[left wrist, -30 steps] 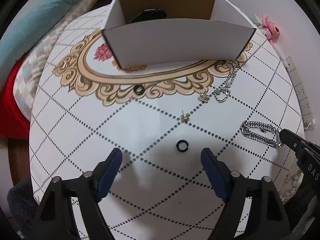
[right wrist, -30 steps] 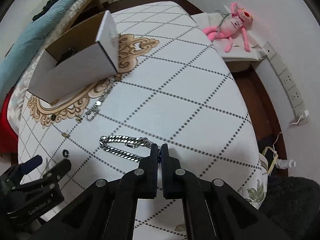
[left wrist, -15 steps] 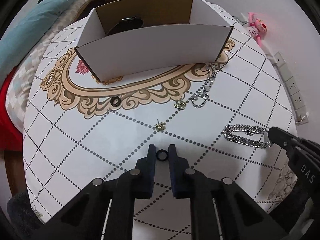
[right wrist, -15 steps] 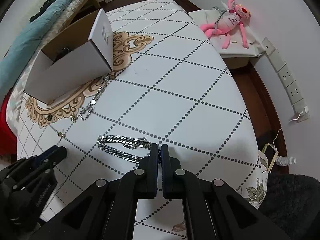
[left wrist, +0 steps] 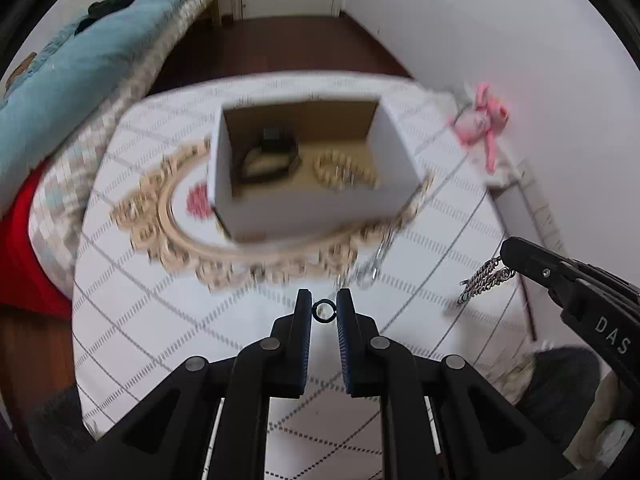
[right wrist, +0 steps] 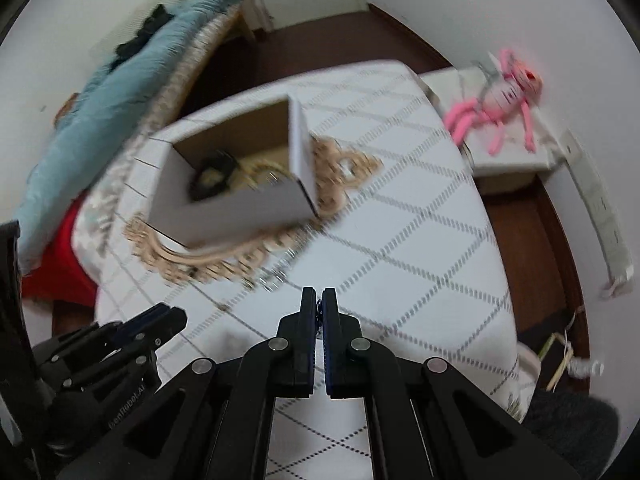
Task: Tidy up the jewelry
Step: 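Drop the chain bracelet from the right tool into the box while the left tool drops the ring in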
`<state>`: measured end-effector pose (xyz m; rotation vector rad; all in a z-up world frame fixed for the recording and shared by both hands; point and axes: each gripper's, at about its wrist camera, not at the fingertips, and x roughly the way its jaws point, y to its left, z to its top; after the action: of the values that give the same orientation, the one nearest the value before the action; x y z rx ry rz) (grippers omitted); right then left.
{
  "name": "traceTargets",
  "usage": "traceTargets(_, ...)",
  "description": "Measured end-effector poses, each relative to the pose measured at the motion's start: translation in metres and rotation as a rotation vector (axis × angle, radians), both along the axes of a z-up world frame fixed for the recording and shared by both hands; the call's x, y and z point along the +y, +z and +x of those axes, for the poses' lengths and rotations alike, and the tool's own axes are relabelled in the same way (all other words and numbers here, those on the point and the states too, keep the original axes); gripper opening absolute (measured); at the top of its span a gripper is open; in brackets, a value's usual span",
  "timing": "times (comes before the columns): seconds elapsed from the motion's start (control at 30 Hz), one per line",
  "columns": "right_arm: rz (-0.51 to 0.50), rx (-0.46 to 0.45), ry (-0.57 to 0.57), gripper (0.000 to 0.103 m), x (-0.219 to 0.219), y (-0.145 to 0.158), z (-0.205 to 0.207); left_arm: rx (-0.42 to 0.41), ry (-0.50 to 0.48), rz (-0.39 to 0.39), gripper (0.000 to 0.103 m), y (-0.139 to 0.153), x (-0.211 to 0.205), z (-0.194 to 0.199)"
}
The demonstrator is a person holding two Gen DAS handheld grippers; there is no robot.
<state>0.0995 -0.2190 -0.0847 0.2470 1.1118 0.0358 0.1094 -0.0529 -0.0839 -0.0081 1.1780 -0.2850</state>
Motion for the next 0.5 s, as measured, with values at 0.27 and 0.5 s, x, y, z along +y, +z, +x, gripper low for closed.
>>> traceTargets(0.27, 0.044, -0.13, 0.078, 0.003, 0.01, 0.073, 0.056, -0.053, 0.019, -0.031, 0.01, 0.031, 0.013, 0.065)
traceTargets(0.5, -0.047, -0.094, 0.165, 0.003, 0.037, 0.068, 0.129, 0.005, 0.039, -0.006, 0.01, 0.01, 0.024, 0.118)
